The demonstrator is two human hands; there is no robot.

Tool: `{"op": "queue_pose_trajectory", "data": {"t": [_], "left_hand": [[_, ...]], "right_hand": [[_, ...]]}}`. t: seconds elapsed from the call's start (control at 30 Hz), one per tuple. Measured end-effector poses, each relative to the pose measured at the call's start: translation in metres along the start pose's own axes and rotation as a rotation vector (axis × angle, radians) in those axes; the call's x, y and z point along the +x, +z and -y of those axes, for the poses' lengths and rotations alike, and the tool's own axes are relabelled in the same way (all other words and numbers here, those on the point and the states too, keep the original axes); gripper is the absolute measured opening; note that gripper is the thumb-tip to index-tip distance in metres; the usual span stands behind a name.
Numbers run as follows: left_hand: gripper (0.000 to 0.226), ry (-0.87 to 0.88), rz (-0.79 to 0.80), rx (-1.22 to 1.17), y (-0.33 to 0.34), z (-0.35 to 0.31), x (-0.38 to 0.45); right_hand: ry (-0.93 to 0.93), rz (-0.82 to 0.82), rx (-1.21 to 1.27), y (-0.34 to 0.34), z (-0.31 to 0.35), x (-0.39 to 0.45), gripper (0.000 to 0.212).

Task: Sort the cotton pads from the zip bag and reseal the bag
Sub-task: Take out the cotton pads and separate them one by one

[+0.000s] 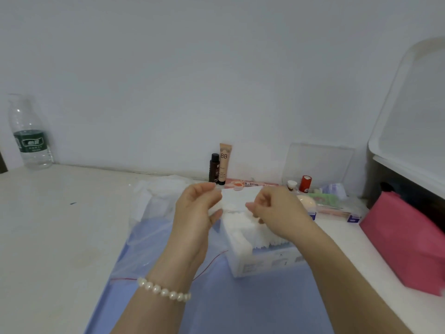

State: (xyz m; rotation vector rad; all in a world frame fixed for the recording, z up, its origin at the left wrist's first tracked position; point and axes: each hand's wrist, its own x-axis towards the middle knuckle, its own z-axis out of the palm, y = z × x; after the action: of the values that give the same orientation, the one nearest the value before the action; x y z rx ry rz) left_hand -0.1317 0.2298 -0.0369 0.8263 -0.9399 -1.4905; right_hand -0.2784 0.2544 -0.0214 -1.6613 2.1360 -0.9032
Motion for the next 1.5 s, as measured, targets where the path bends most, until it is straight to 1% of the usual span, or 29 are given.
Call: {"op": "queue_pose_trajectory", "data": {"t": [0.07,0.1,0.17,0.2,0.27,0.3,0.33,0.4,0.43,0.5,0.57,0.6,0.63,0.7,0.8,0.83,0.9,0.97,1.07,1.1,1.13,1.23,1.33,1.4,1.43,1.5], "left_hand": [[0.013,0.055,-0.048,-0.138,-0.003,-0.005,0.002],[0.014,0.064,-0.070,-0.194,-0.004,-0.007,0.002],[0.011,0.044,-0.123,-0.287,-0.007,-0.009,0.004],[0.010,0.020,-0.152,-0.322,-0.010,-0.010,0.006],[0.012,-0.055,-0.208,-0.373,-0.016,-0.010,0.010],[0.014,-0.093,-0.224,-0.394,-0.020,-0.009,0.013],[0.016,-0.130,-0.232,-0.409,-0.023,-0.009,0.016],[0.020,-0.190,-0.244,-0.423,-0.027,-0.007,0.020],[0.020,-0.214,-0.248,-0.426,-0.029,-0.007,0.020],[0.017,-0.247,-0.244,-0.425,-0.029,-0.006,0.022],[0.014,-0.266,-0.235,-0.420,-0.030,-0.005,0.023],[0.014,-0.272,-0.228,-0.416,-0.030,-0.005,0.023],[0.014,-0.276,-0.221,-0.413,-0.030,-0.004,0.023],[0.015,-0.278,-0.199,-0.403,-0.030,-0.004,0.023],[0.012,-0.241,-0.160,-0.384,-0.027,-0.003,0.022],[0.011,-0.217,-0.143,-0.361,-0.025,-0.003,0.021],[0.010,-0.167,-0.080,-0.291,-0.021,-0.002,0.019],[0.016,-0.134,0.064,-0.227,-0.016,-0.001,0.014],[0.039,-0.181,0.350,-0.183,-0.006,0.000,0.002],[0.043,-0.208,0.408,-0.176,-0.002,0.001,-0.003],[0.044,-0.231,0.434,-0.165,0.001,0.004,-0.006],[0.033,-0.256,0.428,-0.150,0.006,0.011,-0.010],[0.021,-0.256,0.391,-0.141,0.007,0.014,-0.009],[0.021,-0.253,0.377,-0.154,0.006,0.014,-0.008],[0.021,-0.252,0.367,-0.168,0.006,0.014,-0.007],[0.023,-0.247,0.354,-0.211,0.008,0.014,-0.007]], "right_hand": [[-0.039,-0.062,0.033,-0.001,0.004,0.023,0.019],[-0.056,-0.052,0.042,0.003,0.005,0.034,0.016],[-0.072,0.033,0.064,0.017,0.006,0.052,0.010],[-0.083,0.086,0.058,0.025,0.007,0.060,0.017],[-0.070,0.195,0.014,0.041,0.006,0.070,0.038],[-0.053,0.221,-0.005,0.049,0.007,0.075,0.044],[-0.028,0.227,-0.033,0.057,0.009,0.080,0.046],[0.029,0.172,-0.143,0.069,0.010,0.090,0.047],[0.063,0.150,-0.197,0.074,0.011,0.094,0.054],[0.109,0.176,-0.259,0.078,0.015,0.100,0.062],[0.121,0.244,-0.253,0.079,0.022,0.103,0.056],[0.118,0.253,-0.218,0.078,0.026,0.102,0.056],[0.108,0.227,-0.163,0.076,0.029,0.102,0.054],[0.083,0.095,0.019,0.070,0.029,0.099,0.045],[0.070,-0.075,0.466,0.053,0.031,0.082,0.036],[0.062,-0.095,0.600,0.046,0.031,0.073,0.032],[0.040,-0.070,0.776,0.031,0.031,0.051,0.027],[0.018,-0.007,0.883,0.018,0.028,0.025,0.026],[-0.047,0.021,0.905,0.007,0.020,-0.008,0.029],[-0.077,0.005,0.899,0.005,0.018,-0.016,0.030],[-0.108,-0.020,0.895,0.004,0.016,-0.023,0.030],[-0.168,-0.126,0.860,-0.001,0.014,-0.035,0.027],[-0.224,-0.310,0.634,-0.011,0.008,-0.034,0.028],[-0.234,-0.388,0.609,-0.024,0.004,-0.033,0.026],[-0.245,-0.386,0.600,-0.031,0.003,-0.033,0.025],[-0.268,-0.262,0.589,-0.039,0.006,-0.037,0.021]]}}
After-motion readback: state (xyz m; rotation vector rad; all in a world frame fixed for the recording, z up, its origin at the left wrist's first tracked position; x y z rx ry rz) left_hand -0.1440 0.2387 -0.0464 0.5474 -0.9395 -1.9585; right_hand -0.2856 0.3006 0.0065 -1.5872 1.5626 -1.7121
